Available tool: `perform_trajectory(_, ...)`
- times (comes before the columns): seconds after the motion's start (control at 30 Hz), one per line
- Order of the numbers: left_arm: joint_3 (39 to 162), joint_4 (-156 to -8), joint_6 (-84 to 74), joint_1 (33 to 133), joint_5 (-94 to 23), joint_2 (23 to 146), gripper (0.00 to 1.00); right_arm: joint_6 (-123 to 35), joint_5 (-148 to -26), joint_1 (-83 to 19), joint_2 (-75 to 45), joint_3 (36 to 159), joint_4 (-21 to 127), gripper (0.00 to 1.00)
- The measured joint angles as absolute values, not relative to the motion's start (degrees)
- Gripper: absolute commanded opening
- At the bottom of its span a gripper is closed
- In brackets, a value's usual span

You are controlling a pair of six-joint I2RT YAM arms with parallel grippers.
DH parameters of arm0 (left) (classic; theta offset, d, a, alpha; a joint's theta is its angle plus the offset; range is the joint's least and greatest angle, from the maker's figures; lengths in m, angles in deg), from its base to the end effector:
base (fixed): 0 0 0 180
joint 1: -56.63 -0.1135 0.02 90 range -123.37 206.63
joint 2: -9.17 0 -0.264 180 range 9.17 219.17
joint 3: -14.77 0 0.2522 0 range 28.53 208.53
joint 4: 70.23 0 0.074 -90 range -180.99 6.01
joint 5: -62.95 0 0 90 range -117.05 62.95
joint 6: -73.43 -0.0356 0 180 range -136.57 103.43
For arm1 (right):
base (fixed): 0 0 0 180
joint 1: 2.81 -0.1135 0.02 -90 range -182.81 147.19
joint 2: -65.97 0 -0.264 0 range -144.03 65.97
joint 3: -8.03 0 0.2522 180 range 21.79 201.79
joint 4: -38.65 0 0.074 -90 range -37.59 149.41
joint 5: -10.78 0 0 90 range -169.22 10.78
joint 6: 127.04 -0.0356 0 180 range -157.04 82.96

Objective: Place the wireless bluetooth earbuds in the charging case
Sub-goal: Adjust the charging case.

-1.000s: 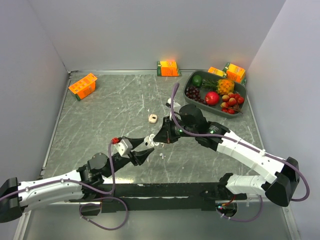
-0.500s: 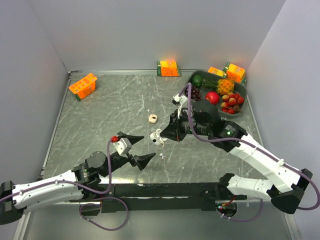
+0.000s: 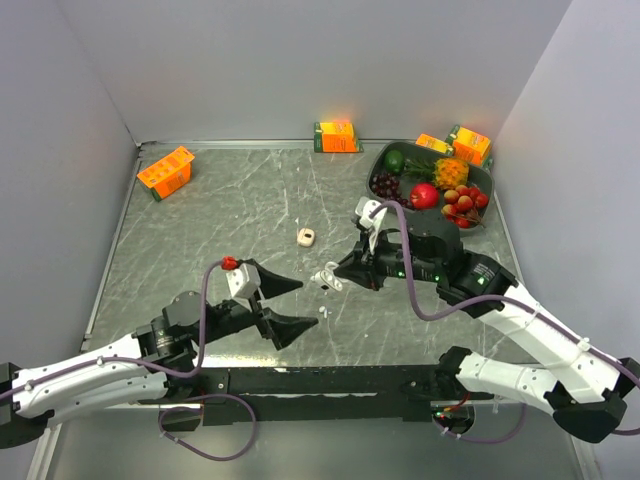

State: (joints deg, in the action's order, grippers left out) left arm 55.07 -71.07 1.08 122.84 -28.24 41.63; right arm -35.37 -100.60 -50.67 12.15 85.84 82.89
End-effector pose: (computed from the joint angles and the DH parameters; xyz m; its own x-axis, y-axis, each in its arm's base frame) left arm 0.0622 -0.1429 0.3029 -0.2331 -0.2228 -0.9466 0.8946 0.3325 -0.2985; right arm 0.1213 0.1534 0.3920 -0.2053 -0.2674 -0.9415 -0.9263 0.3635 0.0988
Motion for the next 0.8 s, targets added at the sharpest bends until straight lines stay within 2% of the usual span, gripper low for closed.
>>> perform_trajectory(0.07,54.90,-71.57,0.99,122.82,-31.54,41.96,0.69,-33.88,-102.50,-50.67,12.94,85.06,82.34,0.00)
perform_trajectory(0.13,54.90,-71.57,-0.32,122.82,-34.75,43.19,0.68,-32.57,-104.56,-50.67,13.64,84.29,82.34,0.00)
perform_trajectory(0.17,54.90,-71.61,-1.26,122.82,-36.15,44.08,0.69,-31.91,-105.67,-50.69,13.72,84.20,82.58,0.00)
perform_trajectory(0.23,54.90,-71.96,-3.27,122.82,-37.99,45.92,0.79,-30.91,-106.96,-50.98,13.66,84.20,82.73,0.00)
perform_trajectory(0.27,54.90,-72.46,-3.77,122.82,-37.88,46.79,0.91,-30.40,-107.47,-51.13,13.55,84.23,82.97,0.00)
perform_trajectory(0.3,54.90,-72.86,-4.10,122.82,-37.46,47.16,0.96,-30.03,-107.75,-51.26,13.46,84.23,83.26,0.00)
perform_trajectory(0.5,56.95,-75.92,-2.29,122.23,-31.58,46.95,0.98,-30.10,-107.73,-51.48,13.81,84.07,83.67,0.00)
perform_trajectory(0.63,56.34,-76.14,4.36,122.23,-24.39,43.23,0.99,-30.67,-107.71,-51.48,14.77,84.09,83.39,0.00)
perform_trajectory(0.67,56.17,-76.60,7.57,122.23,-21.05,42.27,0.87,-30.84,-107.66,-51.48,14.82,84.14,83.37,0.00)
perform_trajectory(0.73,56.34,-78.10,13.69,122.23,-14.66,41.61,0.97,-31.23,-107.53,-51.48,14.82,84.16,83.32,0.00)
perform_trajectory(0.8,58.53,-84.05,21.43,122.21,-6.77,43.25,0.99,-31.45,-107.31,-51.48,14.79,84.20,83.32,0.00)
